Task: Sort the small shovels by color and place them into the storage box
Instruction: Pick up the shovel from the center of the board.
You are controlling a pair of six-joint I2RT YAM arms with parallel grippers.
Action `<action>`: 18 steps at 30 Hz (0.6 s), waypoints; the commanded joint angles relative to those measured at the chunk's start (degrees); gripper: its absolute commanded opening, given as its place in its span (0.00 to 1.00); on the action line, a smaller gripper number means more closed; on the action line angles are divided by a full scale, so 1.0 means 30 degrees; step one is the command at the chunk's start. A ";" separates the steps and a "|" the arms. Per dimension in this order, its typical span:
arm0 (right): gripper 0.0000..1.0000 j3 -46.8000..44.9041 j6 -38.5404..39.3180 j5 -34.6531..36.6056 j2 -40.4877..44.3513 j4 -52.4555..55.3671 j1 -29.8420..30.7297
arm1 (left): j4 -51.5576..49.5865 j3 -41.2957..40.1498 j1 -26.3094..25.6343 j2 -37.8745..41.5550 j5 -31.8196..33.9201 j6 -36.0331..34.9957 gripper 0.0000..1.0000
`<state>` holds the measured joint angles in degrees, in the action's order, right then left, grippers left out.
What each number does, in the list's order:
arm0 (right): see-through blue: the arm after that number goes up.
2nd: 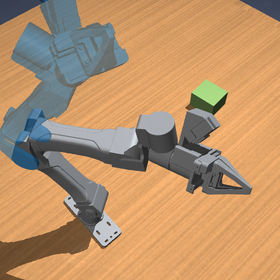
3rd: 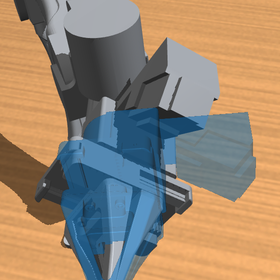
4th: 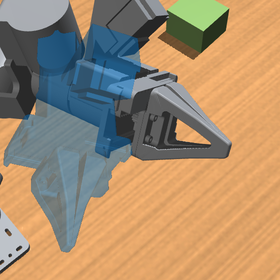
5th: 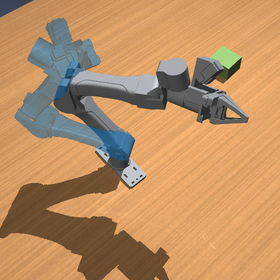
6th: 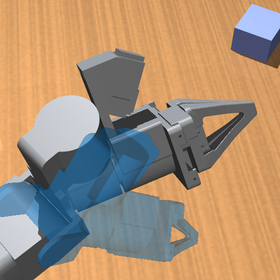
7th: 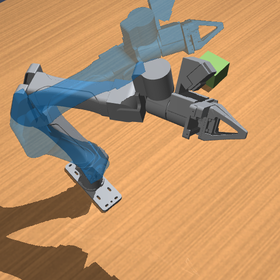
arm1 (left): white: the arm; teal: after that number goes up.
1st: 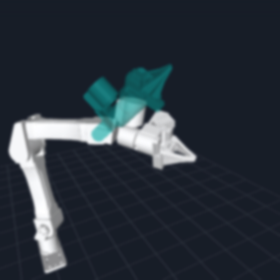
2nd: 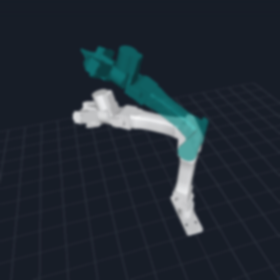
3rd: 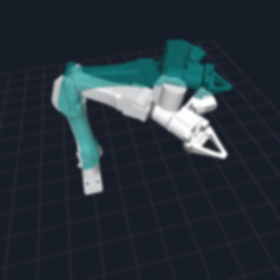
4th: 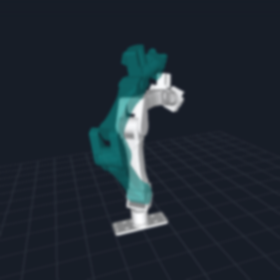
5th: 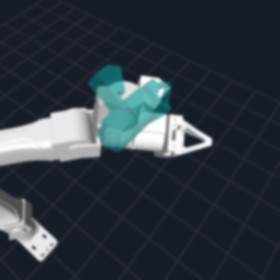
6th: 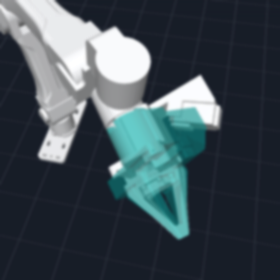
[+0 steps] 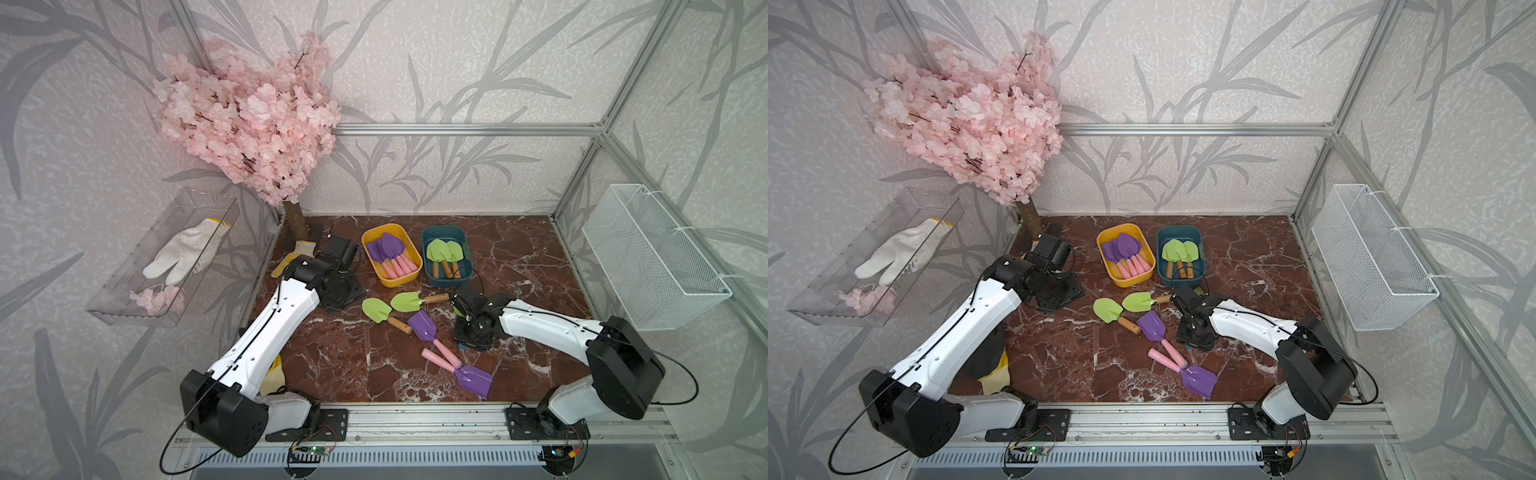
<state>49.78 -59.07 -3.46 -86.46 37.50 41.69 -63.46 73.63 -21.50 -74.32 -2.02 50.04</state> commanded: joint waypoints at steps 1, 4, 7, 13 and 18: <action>0.47 0.0314 0.0091 0.0417 -0.0302 0.0042 0.0165 | -0.0379 -0.0254 0.0134 0.0451 0.0081 0.0019 0.60; 0.45 0.0151 0.0090 0.0407 -0.0358 -0.0060 0.0194 | -0.0382 -0.0321 0.0163 0.0487 0.0070 0.0019 0.60; 0.44 0.0059 0.0090 0.0393 -0.0413 -0.0127 0.0223 | -0.0321 -0.0372 0.0192 0.0502 0.0067 0.0063 0.60; 0.42 -0.0091 0.0152 0.0422 -0.0508 -0.0272 0.0268 | -0.0264 -0.0462 0.0193 0.0517 0.0028 0.0106 0.60; 0.40 -0.0172 0.0089 0.0364 -0.0624 -0.0295 0.0282 | -0.0277 -0.0489 0.0193 0.0513 0.0021 0.0107 0.60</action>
<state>49.76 -58.81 -3.44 -87.55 36.40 42.06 -63.51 72.88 -21.23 -74.02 -2.02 50.11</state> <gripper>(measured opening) 0.401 0.602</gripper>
